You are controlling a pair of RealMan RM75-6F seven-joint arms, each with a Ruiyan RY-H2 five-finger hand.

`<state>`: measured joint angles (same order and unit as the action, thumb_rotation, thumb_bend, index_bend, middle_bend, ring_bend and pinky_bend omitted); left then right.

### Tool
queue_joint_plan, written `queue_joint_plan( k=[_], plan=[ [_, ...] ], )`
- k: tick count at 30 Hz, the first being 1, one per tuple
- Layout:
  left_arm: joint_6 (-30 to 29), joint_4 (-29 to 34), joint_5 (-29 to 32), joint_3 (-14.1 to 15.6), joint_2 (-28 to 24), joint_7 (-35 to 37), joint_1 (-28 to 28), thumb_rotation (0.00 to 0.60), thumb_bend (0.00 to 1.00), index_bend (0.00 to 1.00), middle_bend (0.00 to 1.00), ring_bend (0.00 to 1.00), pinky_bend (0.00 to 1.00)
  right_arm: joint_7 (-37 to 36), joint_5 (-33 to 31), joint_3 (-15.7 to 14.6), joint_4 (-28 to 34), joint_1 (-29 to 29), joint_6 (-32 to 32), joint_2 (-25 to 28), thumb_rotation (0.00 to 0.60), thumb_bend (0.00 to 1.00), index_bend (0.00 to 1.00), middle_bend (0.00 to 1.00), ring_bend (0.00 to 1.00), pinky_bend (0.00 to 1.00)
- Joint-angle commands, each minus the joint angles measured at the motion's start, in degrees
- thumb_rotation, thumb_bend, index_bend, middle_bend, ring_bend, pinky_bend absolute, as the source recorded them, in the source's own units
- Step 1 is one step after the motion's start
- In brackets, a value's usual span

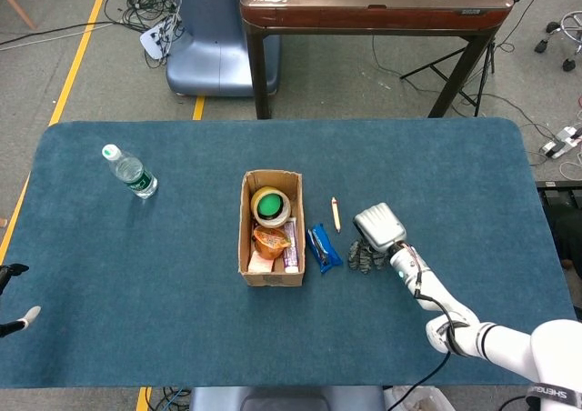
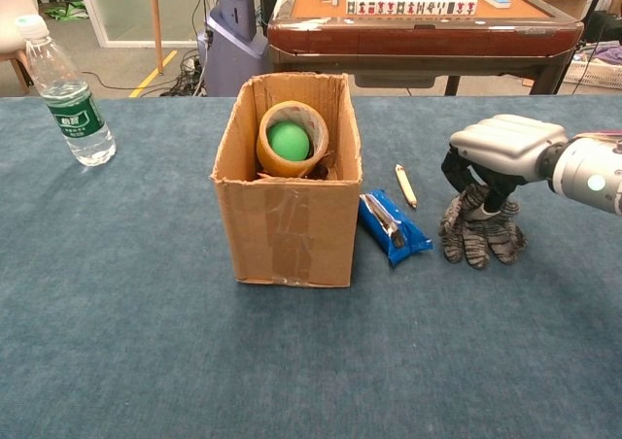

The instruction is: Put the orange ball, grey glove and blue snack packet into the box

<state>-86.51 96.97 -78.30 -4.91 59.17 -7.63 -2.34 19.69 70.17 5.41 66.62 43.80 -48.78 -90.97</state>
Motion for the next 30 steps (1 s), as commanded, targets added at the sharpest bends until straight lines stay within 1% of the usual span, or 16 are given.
queue_joint_plan(
  k=[1, 4, 10, 13, 19, 24, 30],
  plan=[
    [0.03, -0.01, 0.02, 0.01, -0.02, 0.0, 0.0, 0.6, 0.12, 0.32, 0.36, 0.28, 0.4, -0.17, 0.76, 0.98, 2.6, -0.27, -1.9, 1.66, 0.6, 0.28, 0.7, 0.69, 0.63, 0.72],
    [0.01, 0.07, -0.1, 0.07, -0.06, 0.12, 0.02, 0.6, 0.12, 0.32, 0.36, 0.28, 0.4, -1.42, 1.6, 2.44, 6.82, -0.58, -4.23, 3.95, 0.6, 0.28, 0.7, 0.69, 0.63, 0.73],
    [-0.13, -0.13, 0.05, 0.01, -0.1, 0.12, 0.11, 0.6, 0.12, 0.32, 0.36, 0.28, 0.4, -2.21, 5.52, 5.04, 16.19, -0.9, -10.11, 8.57, 0.6, 0.29, 0.7, 0.69, 0.63, 0.72],
    [-0.34, -0.19, -0.2, 0.14, -0.17, 0.46, 0.28, 0.6, 0.12, 0.32, 0.36, 0.28, 0.4, -2.43, 7.34, 6.15, 20.43, -0.75, -12.05, 10.41, 0.6, 0.29, 0.7, 0.69, 0.63, 0.72],
    [-0.58, -0.18, -0.44, 0.12, -0.29, 0.68, 0.36, 0.6, 0.12, 0.32, 0.36, 0.28, 0.4, -1.99, 10.57, 7.91, 26.28, -0.12, -14.91, 12.46, 0.6, 0.29, 0.7, 0.69, 0.63, 0.72],
    [-0.75, -0.1, -0.47, 0.06, -0.39, 0.73, 0.42, 0.6, 0.12, 0.32, 0.36, 0.28, 0.4, -3.86, 14.03, 8.57, 27.23, 0.62, -17.34, 11.03, 0.6, 0.29, 0.7, 0.69, 0.63, 0.72],
    [-1.12, 0.3, -0.62, -0.06, -0.72, 0.95, 0.53, 0.6, 0.12, 0.32, 0.36, 0.28, 0.4, -6.76, 18.83, 8.74, 24.17, 2.18, -20.19, 6.91, 0.6, 0.29, 0.7, 0.68, 0.63, 0.73]
  ],
)
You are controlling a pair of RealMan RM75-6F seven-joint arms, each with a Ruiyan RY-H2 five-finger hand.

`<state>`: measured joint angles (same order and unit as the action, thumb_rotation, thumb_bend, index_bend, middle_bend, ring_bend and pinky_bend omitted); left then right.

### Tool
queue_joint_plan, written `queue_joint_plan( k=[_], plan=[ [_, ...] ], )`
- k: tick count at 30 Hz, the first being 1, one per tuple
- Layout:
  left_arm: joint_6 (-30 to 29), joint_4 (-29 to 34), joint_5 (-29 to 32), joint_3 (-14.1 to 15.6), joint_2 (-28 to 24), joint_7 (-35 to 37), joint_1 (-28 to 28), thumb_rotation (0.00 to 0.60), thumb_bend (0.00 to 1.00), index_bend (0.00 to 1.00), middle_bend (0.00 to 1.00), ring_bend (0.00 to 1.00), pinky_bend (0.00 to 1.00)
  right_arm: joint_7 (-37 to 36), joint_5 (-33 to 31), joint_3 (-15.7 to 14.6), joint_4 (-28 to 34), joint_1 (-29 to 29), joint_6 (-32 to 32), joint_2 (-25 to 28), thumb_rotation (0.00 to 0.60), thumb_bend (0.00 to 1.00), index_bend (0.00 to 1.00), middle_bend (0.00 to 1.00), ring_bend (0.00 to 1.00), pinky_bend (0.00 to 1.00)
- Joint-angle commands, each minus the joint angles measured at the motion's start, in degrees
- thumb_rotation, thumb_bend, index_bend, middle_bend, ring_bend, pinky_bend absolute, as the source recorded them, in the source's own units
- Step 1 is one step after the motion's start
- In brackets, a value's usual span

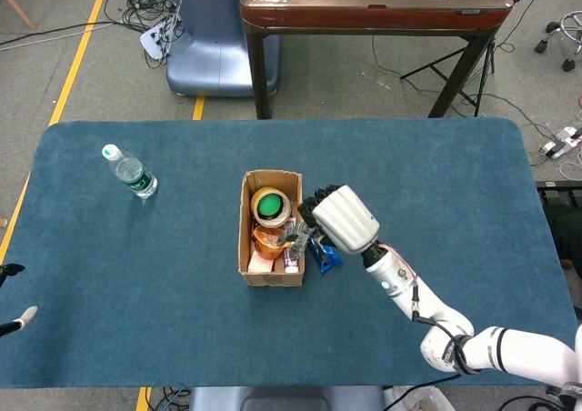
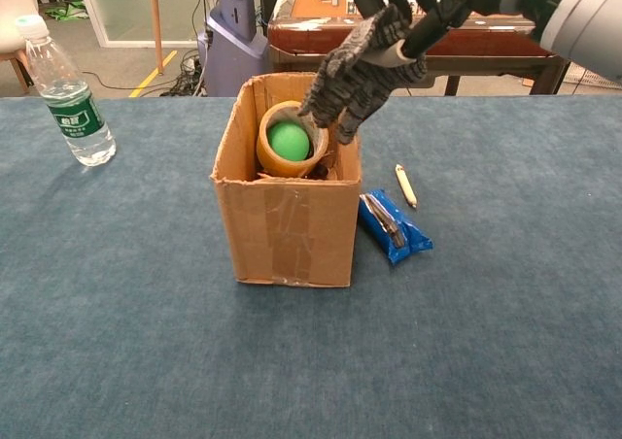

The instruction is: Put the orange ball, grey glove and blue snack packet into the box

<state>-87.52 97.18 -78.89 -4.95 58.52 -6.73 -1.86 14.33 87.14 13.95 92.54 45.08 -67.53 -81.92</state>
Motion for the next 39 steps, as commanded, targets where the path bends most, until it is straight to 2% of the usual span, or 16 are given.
queue_joint_plan(
  k=[1, 6, 11, 15, 20, 22, 32, 39],
  plan=[
    [-0.21, 0.15, -0.1, -0.02, -0.13, 0.09, 0.1, 0.6, 0.12, 0.32, 0.36, 0.28, 0.4, -1.54, 2.23, 0.25, -2.41, 1.14, -1.7, -2.81, 0.6, 0.29, 0.7, 0.68, 0.63, 0.72],
    [-0.38, 0.33, -0.23, -0.07, -0.41, 0.55, 0.19, 0.6, 0.12, 0.32, 0.36, 0.28, 0.4, -1.03, 2.33, 0.47, -5.84, 2.48, -1.38, -6.05, 0.6, 0.28, 0.7, 0.65, 0.63, 0.73],
    [-0.36, 0.53, -0.3, -0.08, -0.59, 0.7, 0.18, 0.6, 0.12, 0.32, 0.36, 0.28, 0.4, -2.47, 1.94, 0.08, -9.11, 3.99, 0.7, -8.24, 0.6, 0.14, 0.65, 0.59, 0.58, 0.72],
    [-0.58, 0.66, -0.4, -0.12, -0.73, 0.88, 0.28, 0.6, 0.12, 0.32, 0.36, 0.28, 0.4, -5.1, 2.48, -0.44, -12.63, 5.14, 1.68, -10.01, 0.6, 0.02, 0.5, 0.48, 0.48, 0.7],
    [-0.68, 0.87, -0.18, -0.35, -0.99, 1.19, 0.3, 0.6, 0.12, 0.32, 0.36, 0.28, 0.4, -8.01, 2.85, -1.21, -15.04, 6.09, 2.98, -10.87, 0.6, 0.0, 0.21, 0.29, 0.29, 0.49],
    [-0.68, 0.97, -0.2, -0.35, -1.07, 1.27, 0.31, 0.6, 0.12, 0.32, 0.36, 0.28, 0.4, -8.45, 3.13, -1.35, -15.47, 6.19, 2.81, -10.88, 0.6, 0.0, 0.17, 0.23, 0.25, 0.43],
    [-0.35, 1.04, -0.17, -0.23, -0.91, 0.62, 0.17, 0.6, 0.12, 0.32, 0.36, 0.28, 0.4, -7.73, 3.8, -1.51, -13.22, 5.16, 0.5, -8.5, 0.6, 0.0, 0.17, 0.17, 0.2, 0.38],
    [-0.27, 0.96, -0.11, -0.06, -0.62, -0.03, 0.18, 0.6, 0.12, 0.32, 0.36, 0.28, 0.4, -3.79, -1.18, -0.53, -9.92, 4.67, 3.31, -7.62, 0.6, 0.0, 0.17, 0.13, 0.16, 0.33]
  ],
)
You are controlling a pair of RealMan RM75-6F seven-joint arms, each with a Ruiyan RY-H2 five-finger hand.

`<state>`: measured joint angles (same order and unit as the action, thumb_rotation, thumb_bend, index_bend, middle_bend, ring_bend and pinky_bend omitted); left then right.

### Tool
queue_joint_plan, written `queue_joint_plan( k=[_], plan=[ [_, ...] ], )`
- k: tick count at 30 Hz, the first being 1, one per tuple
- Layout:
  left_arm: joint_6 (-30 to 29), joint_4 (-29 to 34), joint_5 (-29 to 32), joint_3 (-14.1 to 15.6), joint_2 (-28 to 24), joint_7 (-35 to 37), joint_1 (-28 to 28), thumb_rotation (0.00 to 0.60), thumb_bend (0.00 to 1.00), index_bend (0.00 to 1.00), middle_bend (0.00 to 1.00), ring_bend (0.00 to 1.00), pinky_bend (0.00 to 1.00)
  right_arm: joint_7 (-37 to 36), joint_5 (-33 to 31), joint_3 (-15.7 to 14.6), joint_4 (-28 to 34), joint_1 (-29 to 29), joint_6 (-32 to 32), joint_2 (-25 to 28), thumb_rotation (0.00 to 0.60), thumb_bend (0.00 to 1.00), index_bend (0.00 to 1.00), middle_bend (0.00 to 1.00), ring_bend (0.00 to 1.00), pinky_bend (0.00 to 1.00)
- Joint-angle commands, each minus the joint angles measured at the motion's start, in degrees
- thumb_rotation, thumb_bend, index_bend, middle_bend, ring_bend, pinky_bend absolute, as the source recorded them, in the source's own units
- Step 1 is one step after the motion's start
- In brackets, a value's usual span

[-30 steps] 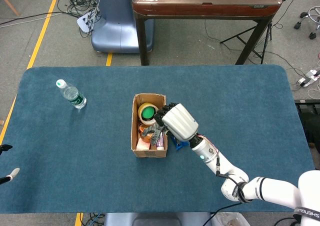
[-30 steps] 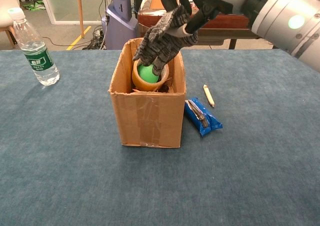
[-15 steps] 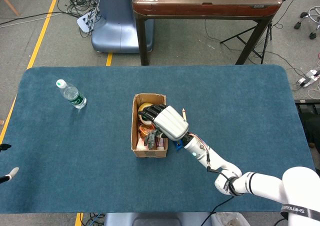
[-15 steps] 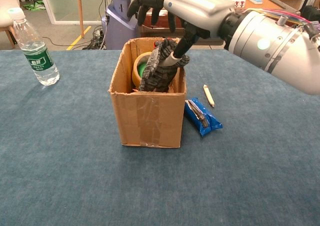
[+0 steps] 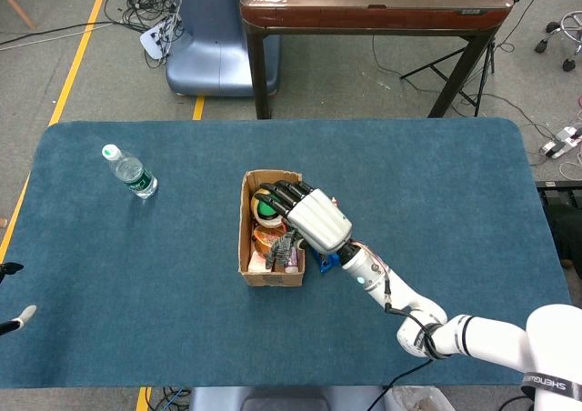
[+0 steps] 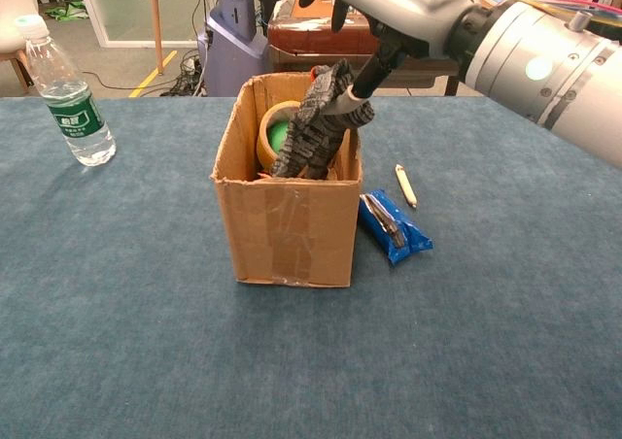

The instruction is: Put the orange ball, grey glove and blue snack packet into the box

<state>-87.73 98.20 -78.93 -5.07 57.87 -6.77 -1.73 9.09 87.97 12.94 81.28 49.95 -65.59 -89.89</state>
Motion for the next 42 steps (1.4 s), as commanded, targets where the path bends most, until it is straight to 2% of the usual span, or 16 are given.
queue_joint_plan(
  k=[1, 7, 12, 19, 26, 30, 32, 37, 42],
  plan=[
    [-0.09, -0.09, -0.09, 0.06, 0.03, 0.05, 0.06, 0.6, 0.12, 0.32, 0.36, 0.28, 0.4, 1.64, -2.7, 0.55, 1.66, -0.21, 1.89, 0.43, 0.6, 0.0, 0.17, 0.12, 0.15, 0.31],
    [-0.08, 0.03, -0.07, 0.04, -0.16, 0.55, 0.12, 0.6, 0.12, 0.32, 0.36, 0.28, 0.4, 2.54, -8.03, 1.3, 3.72, 0.11, 6.06, 1.02, 0.6, 0.0, 0.12, 0.06, 0.04, 0.21],
    [-0.21, 0.26, -0.17, 0.01, -0.36, 0.91, 0.19, 0.6, 0.12, 0.32, 0.36, 0.28, 0.4, 3.37, -10.16, 2.05, 3.62, 0.38, 6.18, -0.57, 0.6, 0.0, 0.12, 0.06, 0.04, 0.19],
    [0.02, 0.5, -0.03, -0.06, -0.56, 1.05, 0.1, 0.6, 0.12, 0.32, 0.36, 0.28, 0.4, -5.6, -10.22, 1.23, 6.82, 1.42, 12.19, 2.31, 0.6, 0.0, 0.12, 0.05, 0.03, 0.18],
    [0.11, 0.52, 0.1, -0.02, -0.56, 0.94, 0.1, 0.6, 0.12, 0.32, 0.36, 0.28, 0.4, -11.39, -9.11, 0.99, 7.74, 1.95, 14.15, 4.03, 0.6, 0.0, 0.12, 0.05, 0.03, 0.18],
    [0.22, 0.53, 0.23, -0.06, -0.58, 0.99, 0.07, 0.6, 0.12, 0.32, 0.36, 0.28, 0.4, -12.12, -7.9, 1.09, 7.04, 1.54, 12.13, 3.86, 0.6, 0.0, 0.12, 0.05, 0.03, 0.18],
    [0.2, 0.56, 0.21, -0.03, -0.61, 1.04, 0.1, 0.6, 0.12, 0.32, 0.36, 0.28, 0.4, -10.07, -6.68, 0.96, 5.95, 0.99, 9.62, 3.49, 0.6, 0.0, 0.12, 0.06, 0.03, 0.18],
    [-0.41, 0.6, -0.67, 0.02, -0.74, 1.84, 0.24, 0.6, 0.12, 0.32, 0.36, 0.28, 0.4, -4.89, -3.25, -0.92, 4.55, -1.11, 4.99, 5.29, 0.6, 0.0, 0.12, 0.09, 0.03, 0.18],
    [-0.94, 0.15, -1.94, 0.35, -0.46, 2.13, 0.33, 0.6, 0.12, 0.33, 0.36, 0.28, 0.4, -4.69, -0.95, -2.73, 3.31, -3.71, 1.57, 8.02, 0.6, 0.0, 0.12, 0.16, 0.06, 0.21]
  ],
)
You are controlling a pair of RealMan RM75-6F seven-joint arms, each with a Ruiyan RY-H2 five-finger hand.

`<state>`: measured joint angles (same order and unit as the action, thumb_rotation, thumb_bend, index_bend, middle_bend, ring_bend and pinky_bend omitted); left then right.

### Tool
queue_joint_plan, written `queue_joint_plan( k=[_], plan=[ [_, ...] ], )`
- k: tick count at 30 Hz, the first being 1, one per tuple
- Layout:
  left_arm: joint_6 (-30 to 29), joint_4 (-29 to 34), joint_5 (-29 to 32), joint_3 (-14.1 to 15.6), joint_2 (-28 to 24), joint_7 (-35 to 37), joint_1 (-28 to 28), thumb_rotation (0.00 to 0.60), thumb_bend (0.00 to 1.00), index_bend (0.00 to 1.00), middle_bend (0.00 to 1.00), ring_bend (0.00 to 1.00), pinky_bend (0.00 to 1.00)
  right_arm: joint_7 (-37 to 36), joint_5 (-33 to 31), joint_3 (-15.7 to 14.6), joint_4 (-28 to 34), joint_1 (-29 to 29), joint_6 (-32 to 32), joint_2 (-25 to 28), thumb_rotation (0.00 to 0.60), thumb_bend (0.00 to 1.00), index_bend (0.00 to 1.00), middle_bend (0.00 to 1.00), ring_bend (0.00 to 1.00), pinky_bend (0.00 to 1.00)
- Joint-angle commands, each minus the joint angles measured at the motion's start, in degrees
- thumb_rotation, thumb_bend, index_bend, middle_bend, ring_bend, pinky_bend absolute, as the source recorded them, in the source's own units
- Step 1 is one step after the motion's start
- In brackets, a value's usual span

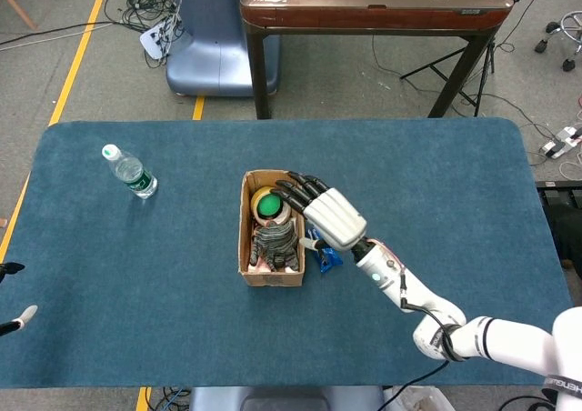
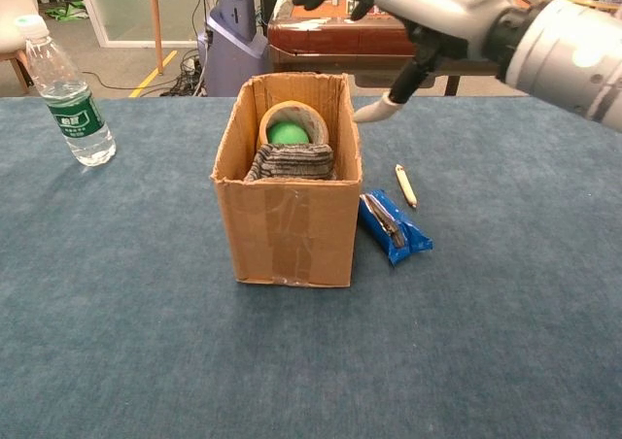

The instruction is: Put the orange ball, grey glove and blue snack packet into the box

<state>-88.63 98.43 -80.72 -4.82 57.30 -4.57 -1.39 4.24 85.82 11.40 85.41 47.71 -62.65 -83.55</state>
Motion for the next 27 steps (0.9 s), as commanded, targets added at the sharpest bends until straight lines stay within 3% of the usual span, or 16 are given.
queue_joint_plan(
  k=[1, 8, 11, 13, 15, 20, 22, 27],
  plan=[
    [0.0, -0.11, -0.2, 0.11, 0.19, -0.23, -0.06, 0.6, 0.12, 0.33, 0.36, 0.28, 0.4, 0.12, 1.36, -1.52, -0.83, -1.81, -1.47, 2.3, 0.6, 0.0, 0.12, 0.18, 0.09, 0.24],
    [0.67, -0.37, -0.14, 0.24, 0.78, -1.18, -0.43, 0.6, 0.12, 0.33, 0.36, 0.28, 0.4, 1.34, 2.9, -2.9, -1.65, -4.15, -4.01, 4.87, 0.6, 0.0, 0.12, 0.31, 0.24, 0.41],
    [0.73, -0.31, -0.02, 0.18, 0.78, -1.2, -0.48, 0.6, 0.12, 0.33, 0.36, 0.28, 0.4, 1.86, 3.67, -3.38, -1.05, -4.79, -4.57, 6.22, 0.6, 0.0, 0.14, 0.46, 0.41, 0.59],
    [0.69, -0.35, 0.01, 0.2, 0.8, -1.22, -0.44, 0.6, 0.12, 0.33, 0.36, 0.28, 0.4, 2.86, 3.19, -3.75, 0.04, -4.93, -3.39, 7.46, 0.6, 0.0, 0.21, 0.64, 0.64, 0.76],
    [0.81, -0.41, 0.06, 0.28, 0.84, -1.28, -0.43, 0.6, 0.12, 0.33, 0.36, 0.28, 0.4, 4.73, 2.11, -3.99, 1.06, -4.8, -1.52, 8.44, 0.6, 0.01, 0.29, 0.75, 0.76, 0.85],
    [0.7, -0.35, -0.1, 0.43, 0.91, -1.43, -0.35, 0.6, 0.12, 0.33, 0.36, 0.28, 0.4, 11.21, -2.12, -4.46, 2.49, -3.72, 4.62, 9.1, 0.6, 0.17, 0.42, 0.93, 0.94, 0.97],
    [0.54, -0.22, -0.14, 0.43, 0.82, -1.29, -0.25, 0.6, 0.12, 0.33, 0.36, 0.28, 0.4, 13.69, -3.69, -4.65, 2.16, -3.11, 6.8, 8.56, 0.6, 0.3, 0.44, 0.99, 1.0, 1.0],
    [0.44, -0.15, 0.05, 0.27, 0.64, -0.93, -0.2, 0.6, 0.12, 0.33, 0.36, 0.28, 0.4, 19.3, -6.11, -5.06, -0.3, -1.76, 9.99, 5.73, 0.6, 0.64, 0.46, 1.0, 1.0, 1.0]
  ],
)
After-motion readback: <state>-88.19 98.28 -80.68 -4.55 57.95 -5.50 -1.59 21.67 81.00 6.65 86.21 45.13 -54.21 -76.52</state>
